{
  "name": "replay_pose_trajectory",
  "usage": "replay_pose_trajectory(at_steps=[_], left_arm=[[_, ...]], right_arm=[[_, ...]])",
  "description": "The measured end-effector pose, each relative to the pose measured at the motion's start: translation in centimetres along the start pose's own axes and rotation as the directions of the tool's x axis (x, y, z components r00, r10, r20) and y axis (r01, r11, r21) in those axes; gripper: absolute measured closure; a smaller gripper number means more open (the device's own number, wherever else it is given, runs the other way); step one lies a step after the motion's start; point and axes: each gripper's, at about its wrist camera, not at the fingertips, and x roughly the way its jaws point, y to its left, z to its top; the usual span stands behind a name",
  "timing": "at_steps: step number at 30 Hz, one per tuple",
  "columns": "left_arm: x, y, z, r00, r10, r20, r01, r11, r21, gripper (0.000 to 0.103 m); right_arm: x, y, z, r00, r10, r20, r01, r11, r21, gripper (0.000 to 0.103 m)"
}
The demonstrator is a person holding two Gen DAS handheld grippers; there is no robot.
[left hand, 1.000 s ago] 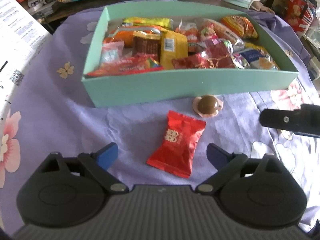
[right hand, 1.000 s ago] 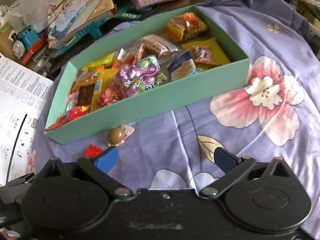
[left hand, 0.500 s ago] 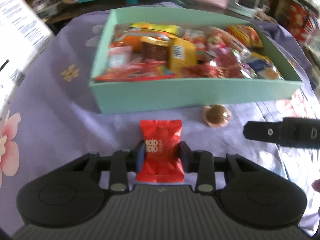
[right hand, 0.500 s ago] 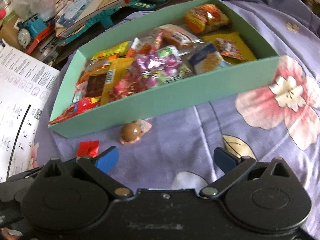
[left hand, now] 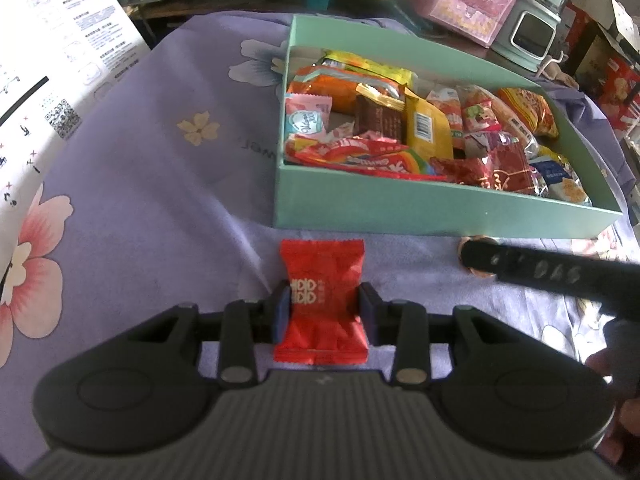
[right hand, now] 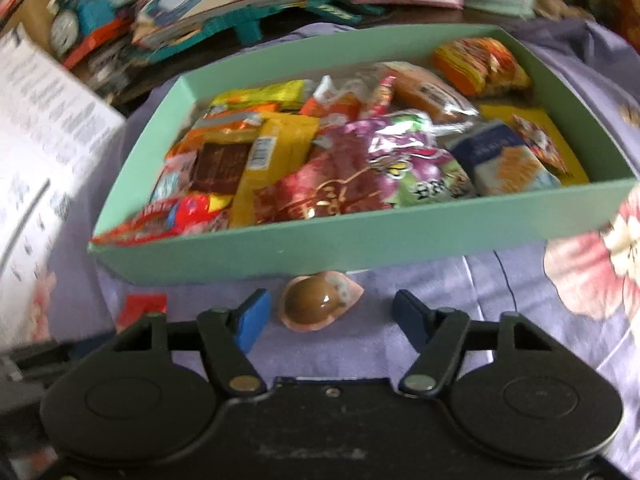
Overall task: Organize snacks
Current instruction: 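Grasp red square candy with left tool while right tool grasps round foil chocolate, then carry both candies into the green box and open both tools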
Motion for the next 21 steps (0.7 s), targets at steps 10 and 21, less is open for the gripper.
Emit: replay_pose_trajectory(at_steps=[10,21], left_arm=[[0.1,-0.5,0.1,1.000,0.018,0.002,-0.018,1.000,-0.002,0.067],[-0.2,-2.5,-0.4,1.000,0.011,-0.013,-0.011,0.999,0.051,0.069]], right_arm=[[-0.5,0.7,-1.0,0.999,-0.022,0.035,0.027,0.985,-0.173,0.065],[-3.2,-3.3,-2.6,1.000,-0.008,0.019,0.008,1.000,-0.029,0.066]])
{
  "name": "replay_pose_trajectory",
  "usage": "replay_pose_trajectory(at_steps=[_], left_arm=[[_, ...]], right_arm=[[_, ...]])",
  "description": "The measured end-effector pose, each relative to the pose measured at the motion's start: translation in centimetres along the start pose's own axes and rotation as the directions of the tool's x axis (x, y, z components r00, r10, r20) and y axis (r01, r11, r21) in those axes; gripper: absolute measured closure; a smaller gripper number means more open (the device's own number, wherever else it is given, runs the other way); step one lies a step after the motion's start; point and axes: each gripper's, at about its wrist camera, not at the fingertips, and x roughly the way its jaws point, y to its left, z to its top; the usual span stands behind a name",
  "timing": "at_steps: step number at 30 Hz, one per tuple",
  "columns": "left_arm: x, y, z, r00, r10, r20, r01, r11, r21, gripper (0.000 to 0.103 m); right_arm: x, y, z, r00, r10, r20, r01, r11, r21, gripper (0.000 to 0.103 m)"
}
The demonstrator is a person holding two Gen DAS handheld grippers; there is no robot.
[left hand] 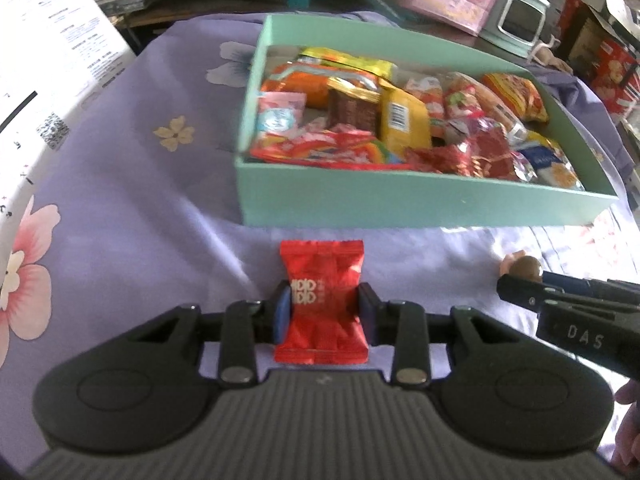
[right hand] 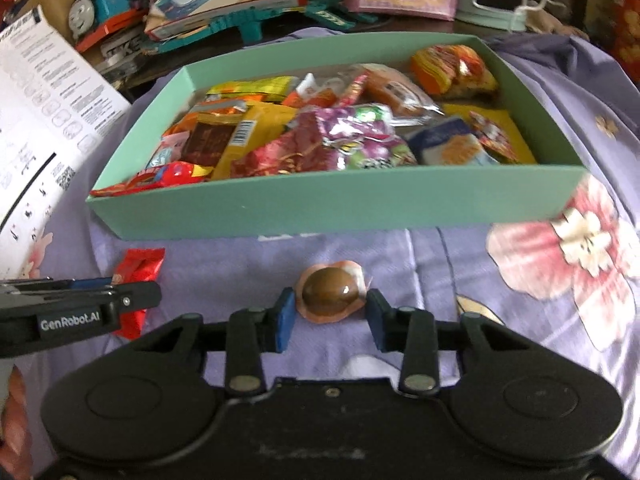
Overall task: Organize snacks
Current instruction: 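Carry both candies into the green box and open both tools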
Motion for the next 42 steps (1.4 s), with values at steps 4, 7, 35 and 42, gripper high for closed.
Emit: replay_pose_trajectory(at_steps=[4,7,35,42], left_arm=[[-0.5,-1.2,-0.4,1.000,-0.006,-0.008,0.006,1.000,0.023,0.070],[-1.1,-1.9,-0.7,1.000,-0.011,-0.010,0.011,0.999,0.038,0.070],[-6.0,-5.5,10.9,0.985,-0.058,0.160,0.038,0.991,0.129,0.070],[-3.8,-6.8,14.7,0.984,-0.068,0.163,0.044,0.988,0.145,0.070]], right_arm=[[-1.3,-1.3,-0.5,1.000,0.004,0.011,-0.004,1.000,0.031,0.066],[-2.4,-1.8,-0.7,1.000,0.008,0.025,-0.009,0.999,0.049,0.066],[-7.9,-4.0,10.6,0.970,0.033,0.242,-0.046,0.998,0.046,0.066],[-5.5,-5.6,14.0,0.974,0.011,0.224,-0.028,0.997,0.074,0.066]])
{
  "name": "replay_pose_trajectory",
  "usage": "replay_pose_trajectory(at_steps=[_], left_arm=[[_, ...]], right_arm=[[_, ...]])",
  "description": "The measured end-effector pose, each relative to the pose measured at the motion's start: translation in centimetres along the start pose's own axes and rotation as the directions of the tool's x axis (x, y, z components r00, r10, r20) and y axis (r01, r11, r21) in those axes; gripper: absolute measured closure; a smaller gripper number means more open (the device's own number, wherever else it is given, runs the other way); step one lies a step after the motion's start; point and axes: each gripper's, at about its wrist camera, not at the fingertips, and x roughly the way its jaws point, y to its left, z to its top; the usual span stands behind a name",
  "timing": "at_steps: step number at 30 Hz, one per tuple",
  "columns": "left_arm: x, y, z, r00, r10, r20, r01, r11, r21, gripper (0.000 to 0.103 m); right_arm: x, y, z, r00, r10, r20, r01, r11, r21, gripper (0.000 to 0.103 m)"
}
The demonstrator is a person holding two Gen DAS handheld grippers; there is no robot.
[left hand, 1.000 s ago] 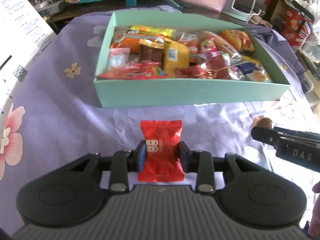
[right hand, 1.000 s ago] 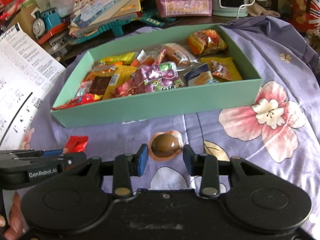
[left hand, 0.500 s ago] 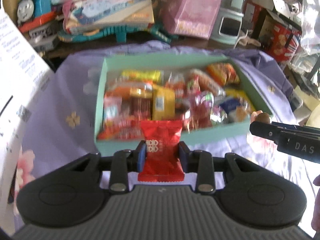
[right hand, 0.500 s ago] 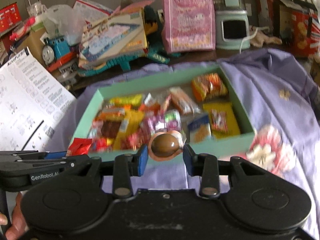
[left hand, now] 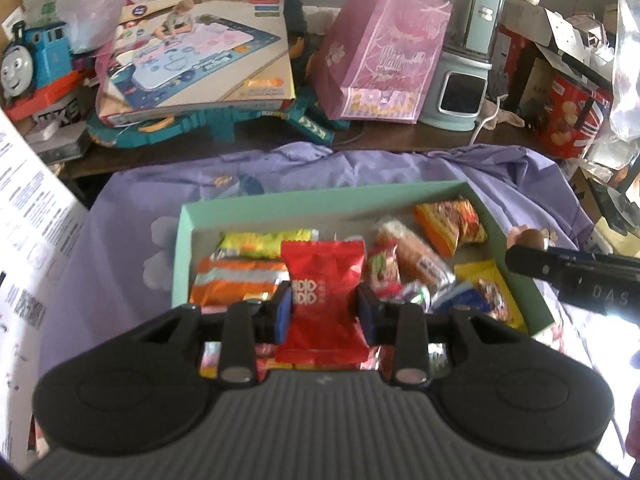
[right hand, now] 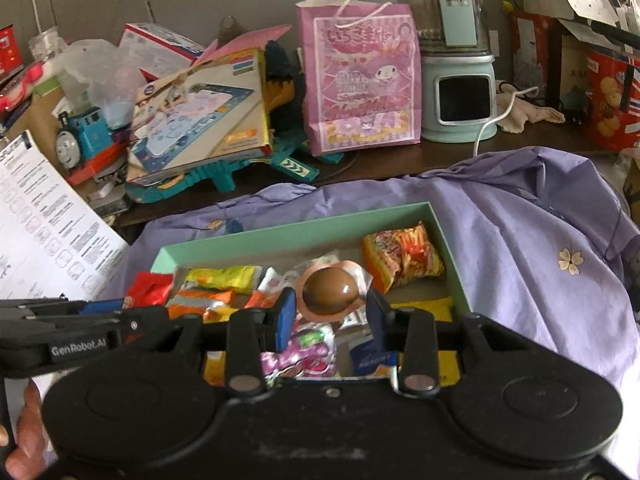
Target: Organize snacks
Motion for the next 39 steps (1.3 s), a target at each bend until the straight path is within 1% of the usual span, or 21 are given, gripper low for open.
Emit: replay_pose_trajectory(at_steps=[5,8,9,10,11,12,13,14,16,18,22,25,32,39], left_arm=[[2.4,-0.6,1.9,1.000,0.004,-0.009,-0.004,1.000,0.005,0.070],[3.8,-0.9,2.6,1.000,0.012,-0.020,-0.012,1.000,0.002,0.069],[4.2,-0.9,2.8,1.000,0.015,-0.021,-0.015,1.000,0.003,0.069],[4.6,-1.0,2.9,1.000,0.020,-0.021,-0.020,1.000,0.004,0.068],[4.8,-1.1,3.0,0.999,0.033,-0.016,-0.032,0.999,0.006,0.060],[5.0,-1.3,3.0,0.999,0.051,-0.008,-0.051,0.999,0.012,0.048],[5.2,-1.4,3.0,0.997,0.076,-0.002,-0.076,0.997,0.016,0.018],[5.1,-1.6,2.8,0.994,0.107,0.009,-0.107,0.994,0.017,0.000],[4.8,-1.7,2.5,0.991,0.128,0.033,-0.129,0.991,0.026,0.000],[4.9,-1.6,2.2,0.993,0.116,0.005,-0.116,0.993,0.027,0.000],[5.0,-1.0,1.5,0.993,0.106,-0.045,-0.106,0.994,-0.007,0.000],[4.5,-0.8,0.9,0.993,0.097,-0.065,-0.099,0.995,-0.018,0.000],[1.9,-0.8,-0.1,0.995,0.092,-0.049,-0.094,0.995,-0.029,0.000],[-1.9,-1.0,-1.2,0.996,0.083,-0.017,-0.084,0.996,-0.036,0.000]], right_arm=[[2.1,-0.9,0.7,1.000,-0.011,-0.024,0.011,1.000,0.006,0.065],[2.8,-1.1,1.0,1.000,-0.015,-0.024,0.015,1.000,0.010,0.061],[2.9,-1.1,1.0,1.000,-0.012,-0.022,0.012,1.000,0.008,0.056],[3.0,-1.1,1.1,1.000,-0.008,-0.021,0.008,1.000,0.008,0.049],[2.9,-1.2,1.2,1.000,-0.001,-0.021,0.001,1.000,0.010,0.039],[2.8,-1.2,1.2,1.000,0.001,-0.017,-0.001,1.000,0.018,0.017],[2.6,-1.4,1.2,1.000,0.000,-0.003,0.000,1.000,0.024,0.005],[2.4,-1.4,1.2,1.000,-0.005,0.013,0.005,1.000,0.026,0.002],[2.2,-1.3,1.2,1.000,-0.014,0.017,0.013,1.000,0.019,0.000],[2.2,-1.3,1.1,1.000,-0.013,0.000,0.013,1.000,0.026,0.000],[2.2,-1.2,0.7,0.999,-0.011,-0.034,0.013,0.999,0.051,0.000],[1.9,-0.9,0.4,0.999,-0.012,-0.053,0.014,0.999,0.051,0.000],[0.0,-0.2,0.1,0.998,-0.014,-0.058,0.016,0.999,0.032,0.000],[-3.0,0.4,-0.6,0.998,-0.028,-0.049,0.029,0.999,0.022,0.000]])
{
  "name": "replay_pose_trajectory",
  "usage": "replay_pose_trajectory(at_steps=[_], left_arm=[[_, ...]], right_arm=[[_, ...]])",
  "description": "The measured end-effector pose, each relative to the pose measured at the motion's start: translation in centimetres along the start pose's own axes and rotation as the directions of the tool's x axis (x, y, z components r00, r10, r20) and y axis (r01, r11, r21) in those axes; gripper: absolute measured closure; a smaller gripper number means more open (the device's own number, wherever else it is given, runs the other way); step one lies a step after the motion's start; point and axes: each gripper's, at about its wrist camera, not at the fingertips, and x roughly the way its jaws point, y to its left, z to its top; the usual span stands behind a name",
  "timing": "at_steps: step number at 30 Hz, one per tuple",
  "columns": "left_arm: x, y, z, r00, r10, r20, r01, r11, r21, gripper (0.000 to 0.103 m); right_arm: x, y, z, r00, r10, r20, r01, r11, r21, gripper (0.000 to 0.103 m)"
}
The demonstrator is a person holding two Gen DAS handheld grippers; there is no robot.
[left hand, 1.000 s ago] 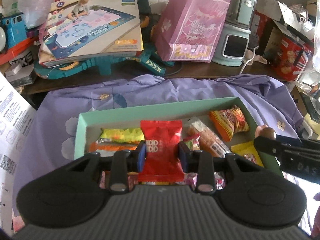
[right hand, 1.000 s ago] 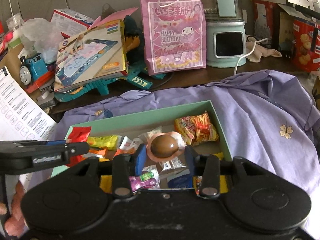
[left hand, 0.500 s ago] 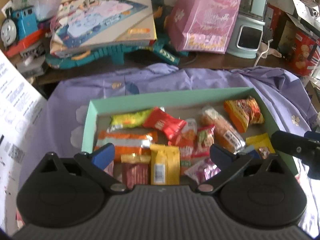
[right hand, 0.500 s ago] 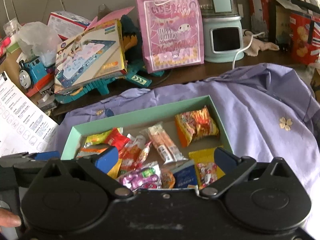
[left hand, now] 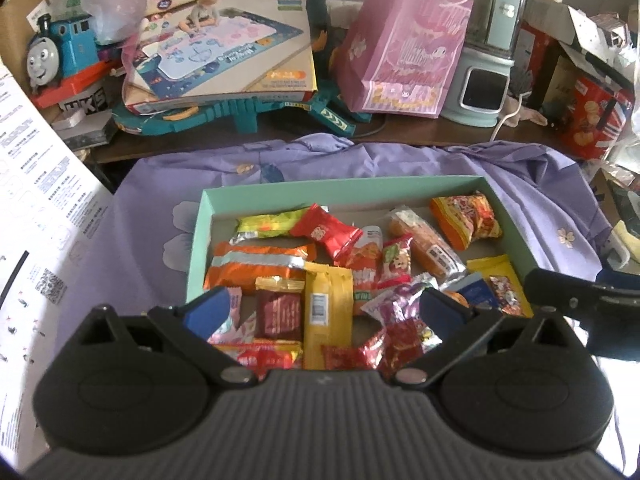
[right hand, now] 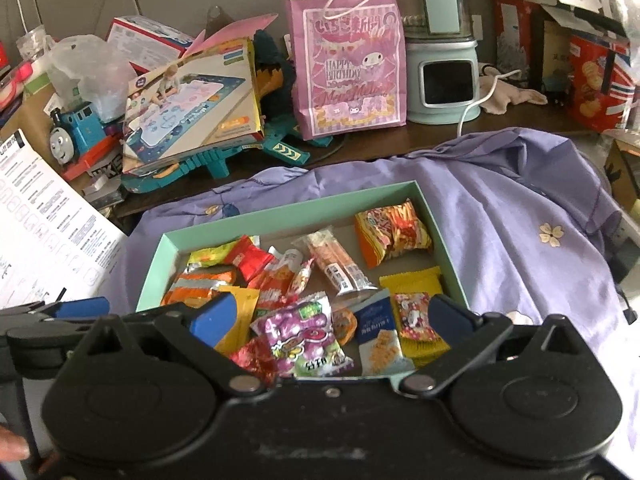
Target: Organize snacks
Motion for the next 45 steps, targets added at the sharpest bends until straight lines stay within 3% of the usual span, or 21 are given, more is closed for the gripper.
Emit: replay_pose_trajectory(at_steps=[10,21,32,45], left_arm=[[-4.9,0.2,-4.0,1.000,-0.023,0.012,0.023,1.000,-0.007,0.000],[-7.1,1.7,-9.2,0.999,-0.030,-0.026,0.029,0.999,-0.037,0.000],[-6.9,3.2,-12.2,0.998,0.013,-0.064,-0.017,0.998,-0.067,0.000],[-4.9,4.9,-13.6,0.990,0.062,-0.125,-0.077,0.991,-0.113,0.000]], right_arm=[[-4.5,0.3,-3.6,1.000,-0.019,-0.012,0.019,1.000,0.002,0.000],[-7.4,-0.9,-8.1,0.996,-0.052,-0.068,0.054,0.998,0.030,0.000],[-7.0,-0.5,-10.5,0.989,-0.083,-0.125,0.083,0.997,0.000,0.000],[-4.7,-1.1,-11.9,0.976,-0.113,-0.188,0.114,0.993,-0.003,0.000]])
